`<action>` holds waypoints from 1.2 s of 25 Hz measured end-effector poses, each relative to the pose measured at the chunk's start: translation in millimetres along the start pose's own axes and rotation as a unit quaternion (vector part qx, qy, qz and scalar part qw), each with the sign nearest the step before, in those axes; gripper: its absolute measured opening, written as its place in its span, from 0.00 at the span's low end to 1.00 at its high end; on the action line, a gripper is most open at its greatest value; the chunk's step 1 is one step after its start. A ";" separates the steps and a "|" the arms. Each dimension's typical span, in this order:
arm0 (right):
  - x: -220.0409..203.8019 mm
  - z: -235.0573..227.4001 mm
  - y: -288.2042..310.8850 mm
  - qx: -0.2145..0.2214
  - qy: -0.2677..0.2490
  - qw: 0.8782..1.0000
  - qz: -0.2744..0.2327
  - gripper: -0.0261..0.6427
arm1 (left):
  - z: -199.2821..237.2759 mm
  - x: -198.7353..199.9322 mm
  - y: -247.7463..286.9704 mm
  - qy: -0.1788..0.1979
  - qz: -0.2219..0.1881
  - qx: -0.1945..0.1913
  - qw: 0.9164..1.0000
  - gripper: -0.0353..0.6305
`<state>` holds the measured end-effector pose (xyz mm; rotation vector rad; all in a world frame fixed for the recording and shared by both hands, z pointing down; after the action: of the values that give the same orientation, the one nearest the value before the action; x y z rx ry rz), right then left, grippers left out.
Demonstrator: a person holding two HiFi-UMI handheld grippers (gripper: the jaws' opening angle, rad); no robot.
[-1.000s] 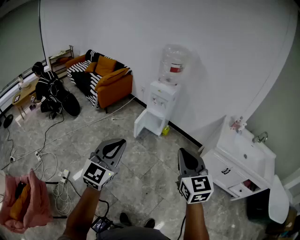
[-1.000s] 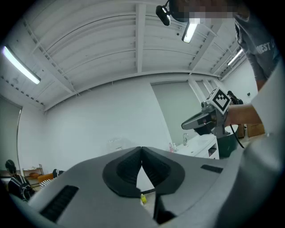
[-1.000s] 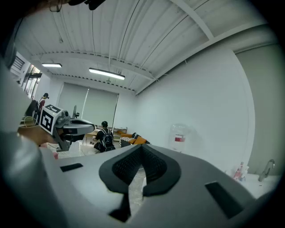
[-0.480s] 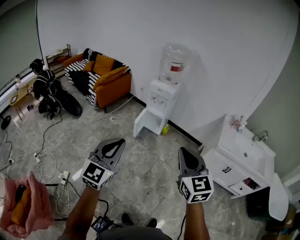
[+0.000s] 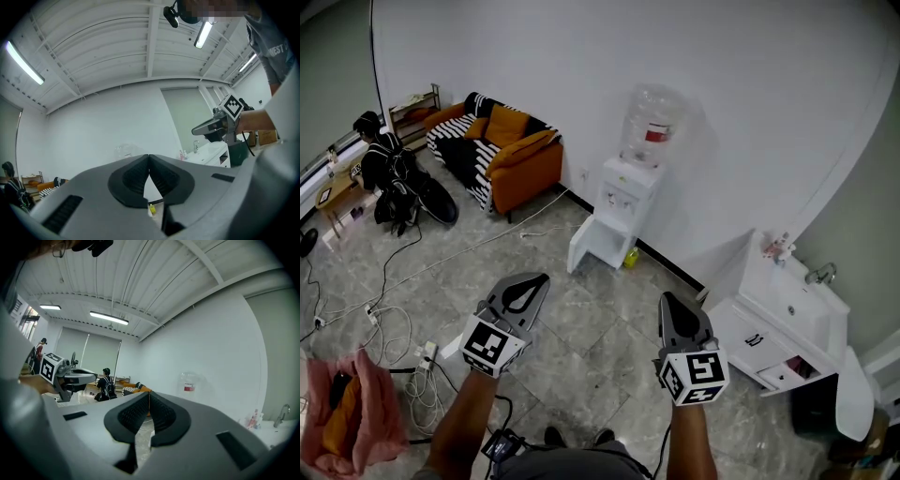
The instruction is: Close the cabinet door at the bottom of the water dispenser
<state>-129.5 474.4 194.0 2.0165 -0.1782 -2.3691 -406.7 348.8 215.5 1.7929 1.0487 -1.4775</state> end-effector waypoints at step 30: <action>-35.2 -134.7 173.0 0.091 0.030 0.995 0.008 0.08 | 40.3 -33.9 136.0 -0.003 0.068 0.093 0.993 0.08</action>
<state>-0.6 296.4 225.4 2.1512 -0.4206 -2.3572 -314.1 237.7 234.0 1.9458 0.7896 -1.5373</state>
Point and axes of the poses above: the fingertips, and each gripper's own axes: y forward along the fingers, z to its left, x out of its top, the point moved 9 cm from there along -y, backward along the fingers, and after that the axes turned 2 degrees about -y, right-handed, at the moved point
